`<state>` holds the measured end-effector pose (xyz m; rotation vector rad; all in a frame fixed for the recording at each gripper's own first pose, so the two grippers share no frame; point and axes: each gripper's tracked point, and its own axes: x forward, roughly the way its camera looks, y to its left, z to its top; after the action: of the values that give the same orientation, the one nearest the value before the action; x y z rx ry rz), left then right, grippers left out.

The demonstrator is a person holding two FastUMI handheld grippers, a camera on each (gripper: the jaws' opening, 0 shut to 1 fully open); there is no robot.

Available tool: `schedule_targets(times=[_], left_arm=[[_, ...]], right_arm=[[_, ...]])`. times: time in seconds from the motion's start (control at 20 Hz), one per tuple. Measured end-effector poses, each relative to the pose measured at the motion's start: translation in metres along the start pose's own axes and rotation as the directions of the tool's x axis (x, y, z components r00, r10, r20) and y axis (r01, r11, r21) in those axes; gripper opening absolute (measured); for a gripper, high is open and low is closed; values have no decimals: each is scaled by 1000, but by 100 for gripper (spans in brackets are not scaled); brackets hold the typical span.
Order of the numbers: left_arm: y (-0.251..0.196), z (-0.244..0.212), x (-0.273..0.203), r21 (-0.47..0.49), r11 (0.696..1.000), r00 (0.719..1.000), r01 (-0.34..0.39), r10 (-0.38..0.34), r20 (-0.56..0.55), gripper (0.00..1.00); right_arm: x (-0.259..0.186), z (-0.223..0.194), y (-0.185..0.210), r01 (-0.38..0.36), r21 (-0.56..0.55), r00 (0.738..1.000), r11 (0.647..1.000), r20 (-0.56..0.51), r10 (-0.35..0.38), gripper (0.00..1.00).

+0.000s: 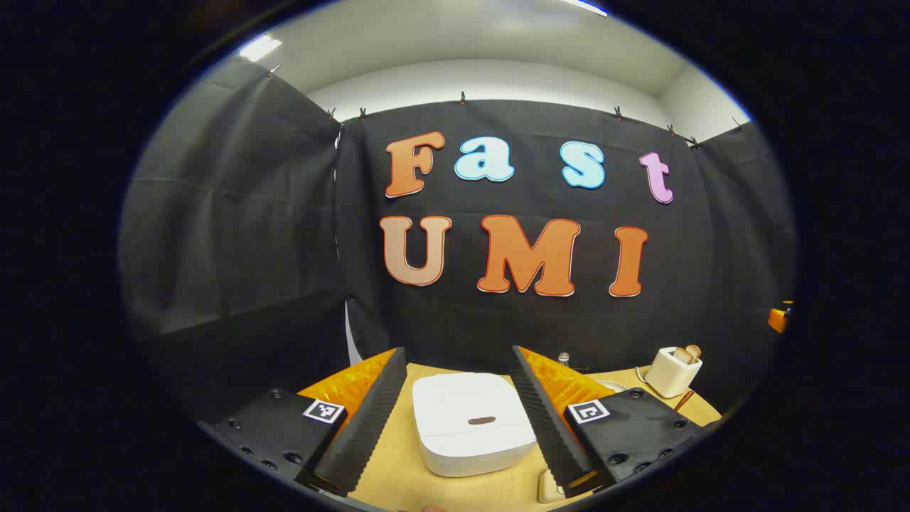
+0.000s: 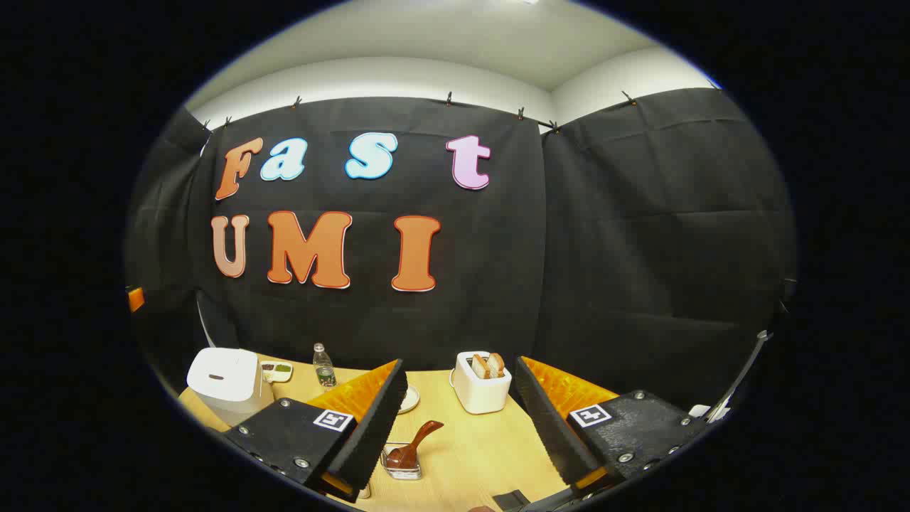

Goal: Close the left gripper, press the button to open the rice cooker; take a wooden spoon from the chopstick holder with the right hand, scoop a spoonful of rice and pour it into the rice cooker, then put the wooden spoon back into the chopstick holder.

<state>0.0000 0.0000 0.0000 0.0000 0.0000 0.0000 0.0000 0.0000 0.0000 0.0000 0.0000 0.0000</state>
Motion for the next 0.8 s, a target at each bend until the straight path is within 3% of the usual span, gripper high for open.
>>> schedule_targets(times=[0.05, 0.1, 0.25, 0.4, 0.45, 0.55, 0.8], left_arm=[[-3, -1, 1, -12, 1000, 1000, 2, -2, -3, 98], [-6, -3, 0, -26, 1000, 1000, 4, -5, -7, 97], [-9, -4, -1, -32, 999, 1000, 6, -6, 13, 98], [4, -6, -2, -11, 999, 998, -45, 46, 31, 99], [6, -6, -3, -13, 998, 998, -62, 62, 32, 99], [6, -5, -7, -25, 996, 996, -83, 84, 38, 98], [-12, 3, -12, -31, 997, 995, -74, 76, 59, 99]], right_arm=[[1, 0, -1, -2, 1, 1000, 1000, 8, 2, 100], [3, 0, -2, -6, -1, 1000, 1000, 8, 6, 95], [12, -5, -2, -48, -10, 999, 999, -1, 48, 95], [23, -14, -12, -64, -10, 998, 998, -26, 64, 95], [27, -14, -18, -63, -14, 998, 998, -22, 63, 100], [34, -18, -22, -70, -29, 997, 997, -26, 69, 95], [50, -30, -34, -92, -46, 995, 995, -44, 90, 95]])
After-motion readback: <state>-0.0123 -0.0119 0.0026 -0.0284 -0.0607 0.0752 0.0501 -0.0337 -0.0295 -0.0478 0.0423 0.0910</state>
